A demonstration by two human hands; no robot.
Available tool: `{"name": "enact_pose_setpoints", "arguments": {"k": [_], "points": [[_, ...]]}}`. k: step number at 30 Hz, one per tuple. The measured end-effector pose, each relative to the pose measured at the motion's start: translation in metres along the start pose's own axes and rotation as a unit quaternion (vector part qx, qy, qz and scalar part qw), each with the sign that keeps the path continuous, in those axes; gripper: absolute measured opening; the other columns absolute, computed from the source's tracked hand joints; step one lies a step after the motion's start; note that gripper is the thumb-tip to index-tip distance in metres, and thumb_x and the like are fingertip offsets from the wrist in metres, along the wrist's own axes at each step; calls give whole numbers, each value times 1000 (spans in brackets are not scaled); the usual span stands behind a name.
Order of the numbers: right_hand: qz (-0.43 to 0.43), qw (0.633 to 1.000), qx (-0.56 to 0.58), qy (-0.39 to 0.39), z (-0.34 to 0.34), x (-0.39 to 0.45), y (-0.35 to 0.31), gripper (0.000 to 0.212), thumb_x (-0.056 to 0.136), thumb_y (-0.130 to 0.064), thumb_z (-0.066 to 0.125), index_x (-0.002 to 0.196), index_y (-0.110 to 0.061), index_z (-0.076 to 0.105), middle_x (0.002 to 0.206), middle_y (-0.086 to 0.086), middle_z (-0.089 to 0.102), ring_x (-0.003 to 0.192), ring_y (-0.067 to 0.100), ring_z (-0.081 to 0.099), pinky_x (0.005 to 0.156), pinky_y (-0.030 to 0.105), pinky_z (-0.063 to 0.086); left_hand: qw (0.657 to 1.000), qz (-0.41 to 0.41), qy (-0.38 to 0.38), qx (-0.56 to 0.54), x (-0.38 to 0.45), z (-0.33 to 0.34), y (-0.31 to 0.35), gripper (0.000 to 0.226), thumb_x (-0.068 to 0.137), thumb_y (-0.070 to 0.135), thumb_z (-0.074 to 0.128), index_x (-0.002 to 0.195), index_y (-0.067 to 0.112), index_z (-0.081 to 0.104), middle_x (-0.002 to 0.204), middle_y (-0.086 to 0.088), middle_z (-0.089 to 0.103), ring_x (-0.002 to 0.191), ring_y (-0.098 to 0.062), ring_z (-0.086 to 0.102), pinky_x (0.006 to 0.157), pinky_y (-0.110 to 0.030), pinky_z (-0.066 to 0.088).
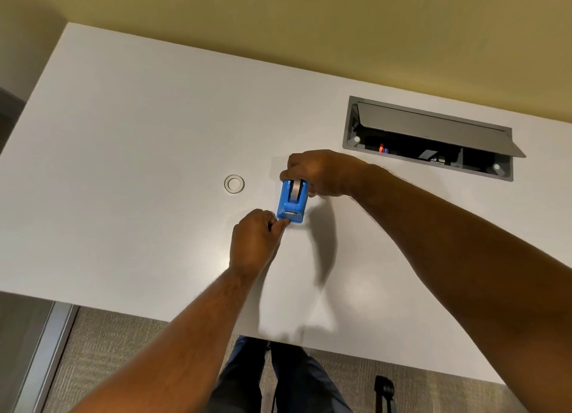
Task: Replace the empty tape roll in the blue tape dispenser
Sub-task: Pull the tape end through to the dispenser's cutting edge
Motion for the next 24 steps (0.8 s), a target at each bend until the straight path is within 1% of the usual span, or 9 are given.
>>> {"name": "enact_pose_setpoints", "arguments": {"k": [2,5,8,11,14,16,18,21,24], "points": [[-6,1000,0,9,0,-2,-2,61,84,-3,73,140,-14,53,125,9,61,109,28,61,93,33,48,1000,6,-14,8,1,-2,-2,42,90,45,68,61,19,52,62,4,58,58,-17,55,54,-27,41],[0,1000,9,27,1,-7,-1,63,87,2,68,145,-11,48,130,12,61,113,30,59,99,34,45,999,12,-37,14,0,-6,-3,42,88,42,70,60,20,48,63,5,56,59,-14,54,55,-25,39],[50,997,47,35,6,-15,3,75,88,11,59,154,-14,33,138,10,55,117,29,55,100,34,43,998,15,-60,-2,-2,-8,-2,37,89,40,68,63,22,49,66,7,57,64,-13,56,59,-25,42],[98,990,87,50,11,-23,7,79,89,13,54,156,-17,26,145,7,51,125,28,52,104,36,44,997,29,-76,-5,-3,-11,1,30,93,33,63,67,26,49,68,7,58,66,-14,56,61,-28,43],[144,981,106,78,17,-33,6,79,88,14,51,156,-16,24,153,9,43,135,30,46,111,42,42,996,39,-85,7,-2,-13,5,21,95,27,59,78,16,59,76,1,65,71,-20,60,66,-35,49],[192,964,139,121,23,-41,4,75,90,10,49,156,-18,26,156,9,40,139,29,42,114,41,39,995,44,-85,13,-2,-16,8,18,96,23,55,84,13,62,80,-1,66,75,-22,62,69,-36,51],[238,941,177,167,28,-49,0,68,94,1,51,155,-19,28,158,7,39,142,27,40,116,39,35,995,49,-85,21,-1,-20,11,15,96,21,54,88,14,63,86,-1,65,80,-22,62,72,-35,52],[279,913,221,201,41,-59,-13,62,97,-9,53,154,-17,30,159,6,37,145,23,38,118,35,31,994,62,-80,31,0,-26,15,12,96,19,55,97,15,66,95,0,62,86,-23,63,74,-31,48],[314,886,255,226,50,-70,-29,58,98,-15,49,154,-17,31,160,4,37,145,21,36,119,34,27,991,99,-75,49,-2,-34,22,18,94,15,57,107,11,69,101,-6,64,90,-25,63,79,-35,53]]}}
Point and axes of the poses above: each hand's wrist, its own x-axis towards the middle knuckle, its own z-axis out of the palm, y = z × x, the point moved 5 cm from there along x, towards the middle knuckle
